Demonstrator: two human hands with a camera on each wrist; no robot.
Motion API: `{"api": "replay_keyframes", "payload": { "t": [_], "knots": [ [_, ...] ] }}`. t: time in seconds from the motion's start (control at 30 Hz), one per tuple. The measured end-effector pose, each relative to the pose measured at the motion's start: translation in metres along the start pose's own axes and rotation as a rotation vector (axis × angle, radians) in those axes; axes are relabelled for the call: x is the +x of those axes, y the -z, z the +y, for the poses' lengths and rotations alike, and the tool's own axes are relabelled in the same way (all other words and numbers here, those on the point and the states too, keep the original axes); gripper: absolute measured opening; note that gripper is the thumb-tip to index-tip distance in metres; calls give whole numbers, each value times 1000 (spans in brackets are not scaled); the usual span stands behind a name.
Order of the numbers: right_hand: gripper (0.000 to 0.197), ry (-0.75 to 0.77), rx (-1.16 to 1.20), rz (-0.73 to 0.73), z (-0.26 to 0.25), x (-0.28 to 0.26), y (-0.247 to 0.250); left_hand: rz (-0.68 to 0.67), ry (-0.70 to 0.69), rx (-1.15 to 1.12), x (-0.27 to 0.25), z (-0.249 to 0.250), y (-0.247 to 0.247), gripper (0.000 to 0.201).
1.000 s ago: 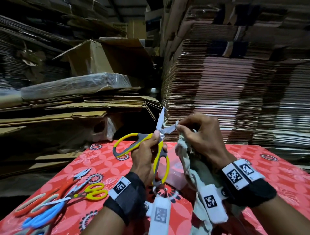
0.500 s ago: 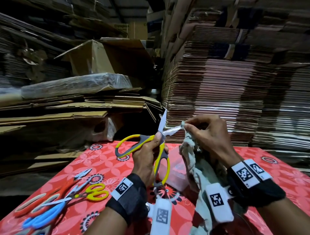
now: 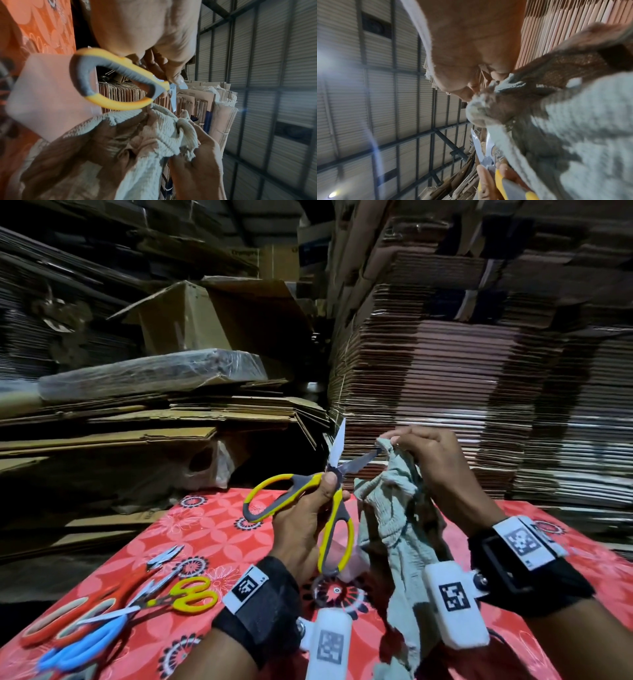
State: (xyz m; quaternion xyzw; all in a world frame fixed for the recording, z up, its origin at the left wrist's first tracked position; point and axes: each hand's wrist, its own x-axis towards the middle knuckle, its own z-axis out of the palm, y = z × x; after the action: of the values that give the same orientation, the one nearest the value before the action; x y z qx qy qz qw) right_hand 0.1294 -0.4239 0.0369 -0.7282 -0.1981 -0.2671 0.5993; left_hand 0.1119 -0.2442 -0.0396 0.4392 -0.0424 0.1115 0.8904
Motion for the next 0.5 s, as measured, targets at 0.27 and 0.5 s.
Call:
{"api": "replay_keyframes", "payload": {
  "t": [0.27, 0.5],
  "knots": [
    [20, 63, -171, -153, -7, -12, -5, 63, 19, -30, 1, -3, -2, 15],
    [23, 253, -389, -83, -8, -20, -17, 73, -16, -95, 2, -5, -2, 12]
  ]
}}
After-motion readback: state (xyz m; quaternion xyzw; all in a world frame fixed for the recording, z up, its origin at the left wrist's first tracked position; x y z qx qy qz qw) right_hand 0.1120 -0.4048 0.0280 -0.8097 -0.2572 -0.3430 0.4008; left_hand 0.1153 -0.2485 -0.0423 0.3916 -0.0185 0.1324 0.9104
